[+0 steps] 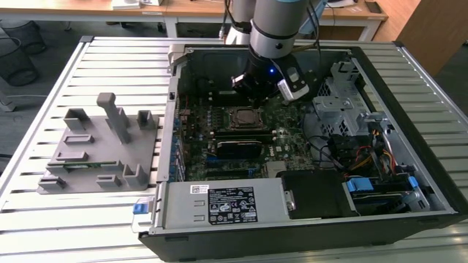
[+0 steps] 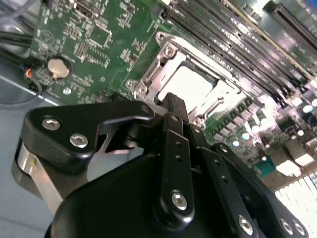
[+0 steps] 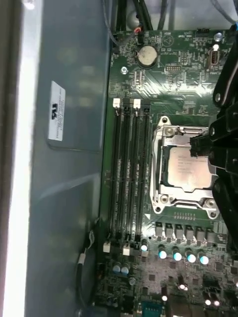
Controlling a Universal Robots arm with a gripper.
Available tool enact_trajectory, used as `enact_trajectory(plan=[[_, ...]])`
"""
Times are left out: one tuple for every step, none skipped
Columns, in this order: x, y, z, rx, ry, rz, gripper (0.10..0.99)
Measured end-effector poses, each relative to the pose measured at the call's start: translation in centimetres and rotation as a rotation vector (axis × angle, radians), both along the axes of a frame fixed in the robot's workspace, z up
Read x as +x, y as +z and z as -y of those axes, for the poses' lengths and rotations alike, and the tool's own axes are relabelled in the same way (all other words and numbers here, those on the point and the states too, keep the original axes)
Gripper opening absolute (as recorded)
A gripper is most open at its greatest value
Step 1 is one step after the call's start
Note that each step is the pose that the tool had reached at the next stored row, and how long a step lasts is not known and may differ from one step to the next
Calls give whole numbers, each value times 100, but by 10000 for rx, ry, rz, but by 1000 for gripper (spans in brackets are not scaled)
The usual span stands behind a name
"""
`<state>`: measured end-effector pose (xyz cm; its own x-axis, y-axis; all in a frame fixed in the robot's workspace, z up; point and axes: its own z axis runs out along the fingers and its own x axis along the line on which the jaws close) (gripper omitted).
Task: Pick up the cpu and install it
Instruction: 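Install the second cpu locking lever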
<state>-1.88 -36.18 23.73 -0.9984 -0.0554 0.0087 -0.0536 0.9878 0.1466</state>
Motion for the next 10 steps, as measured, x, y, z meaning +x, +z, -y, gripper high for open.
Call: enact_trajectory(plan=[[0,19,3,-2,1,-1,106],[1,24,11,0,2,-1,106],[0,24,26,0,2,-1,106],[0,24,50,0,1,0,106],[0,24,77,0,1,-1,106],[0,24,106,1,1,0,106],[0,25,138,-2,1,-1,106],[0,24,170,0,0,-1,106],[0,24,203,0,0,-1,106],[0,24,239,1,0,0,106]])
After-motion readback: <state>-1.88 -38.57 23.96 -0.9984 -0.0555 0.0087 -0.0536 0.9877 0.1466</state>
